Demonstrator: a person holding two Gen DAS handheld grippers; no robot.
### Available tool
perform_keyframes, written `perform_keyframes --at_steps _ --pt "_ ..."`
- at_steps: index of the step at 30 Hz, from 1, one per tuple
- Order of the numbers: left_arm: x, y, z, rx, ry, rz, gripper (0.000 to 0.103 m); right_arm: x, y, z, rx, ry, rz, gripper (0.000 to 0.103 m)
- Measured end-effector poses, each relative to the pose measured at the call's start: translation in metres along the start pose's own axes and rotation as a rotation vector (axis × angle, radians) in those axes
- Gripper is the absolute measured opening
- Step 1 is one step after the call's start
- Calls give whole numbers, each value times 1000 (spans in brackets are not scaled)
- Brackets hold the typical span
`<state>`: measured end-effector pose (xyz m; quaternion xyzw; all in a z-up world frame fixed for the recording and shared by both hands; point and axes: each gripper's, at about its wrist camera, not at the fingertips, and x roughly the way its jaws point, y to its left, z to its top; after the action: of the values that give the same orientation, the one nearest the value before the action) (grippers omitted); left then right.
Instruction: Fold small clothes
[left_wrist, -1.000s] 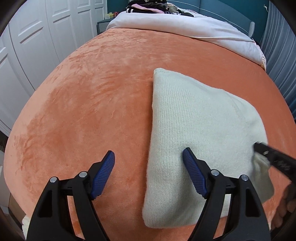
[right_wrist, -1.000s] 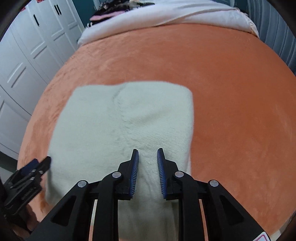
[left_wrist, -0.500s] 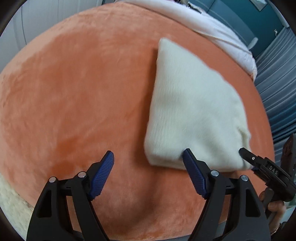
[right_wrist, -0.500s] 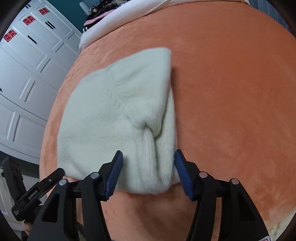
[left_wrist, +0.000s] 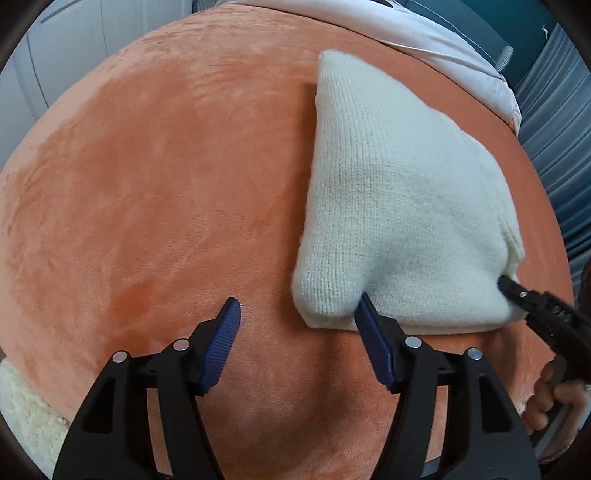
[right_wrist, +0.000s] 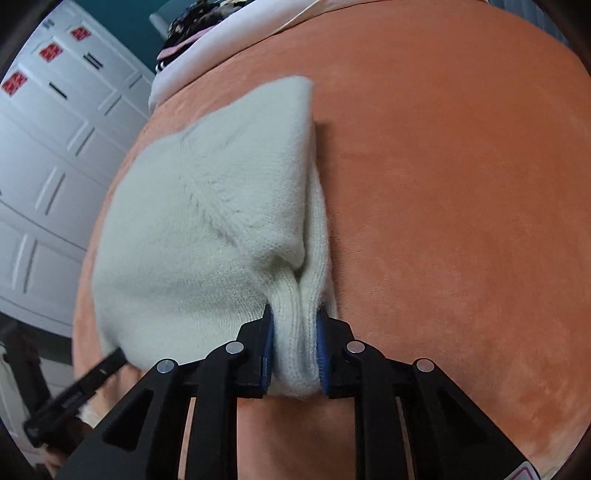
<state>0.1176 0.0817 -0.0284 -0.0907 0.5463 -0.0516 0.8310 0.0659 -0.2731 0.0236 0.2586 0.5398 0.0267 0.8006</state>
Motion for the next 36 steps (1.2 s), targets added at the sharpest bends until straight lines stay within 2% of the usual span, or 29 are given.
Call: perform_keyframes --at_steps 2,3,6,9,11,13,15,17,18,20,22,25,32,36 --pt "-6 -4 -3 4 -8 3 62 -14 10 -1 -41 -20 -25 20" --pt "-9 -6 -6 3 -11 -1 62 -23 14 -2 -63 -44 -44 25" --pt "-21 -7 -17 -3 -23 -17 61 -46 22 -22 -117 -110 -98 28" --pt "-31 -12 -31 8 -47 -22 70 -56 19 -59 -134 -115 -149 32" --pt "-33 -22 -44 36 -55 -2 77 -57 16 -79 -130 -123 -185 39" --pt "-29 -31 -55 70 -50 29 79 -54 12 -99 -112 -142 -218 58" --pt "-25 -39 -64 101 -57 47 79 -51 12 -117 -109 -181 -255 62" --pt "-23 -47 -75 131 -99 77 91 -50 12 -130 -130 -235 -296 67" --pt "-22 -50 -80 146 -125 98 91 -49 12 -135 -146 -258 -315 70" --pt "-15 -52 -89 172 -158 128 91 -44 13 -143 -174 -291 -331 73" --pt "-7 -51 -94 183 -154 153 91 -39 11 -149 -191 -302 -341 74" --pt "-8 -50 -99 194 -197 158 92 -33 9 -153 -205 -299 -331 74" --pt "-6 -48 -105 199 -222 165 96 -28 3 -168 -197 -316 -353 78" --pt "-4 -49 -111 198 -247 176 98 -20 9 -174 -234 -334 -384 87"
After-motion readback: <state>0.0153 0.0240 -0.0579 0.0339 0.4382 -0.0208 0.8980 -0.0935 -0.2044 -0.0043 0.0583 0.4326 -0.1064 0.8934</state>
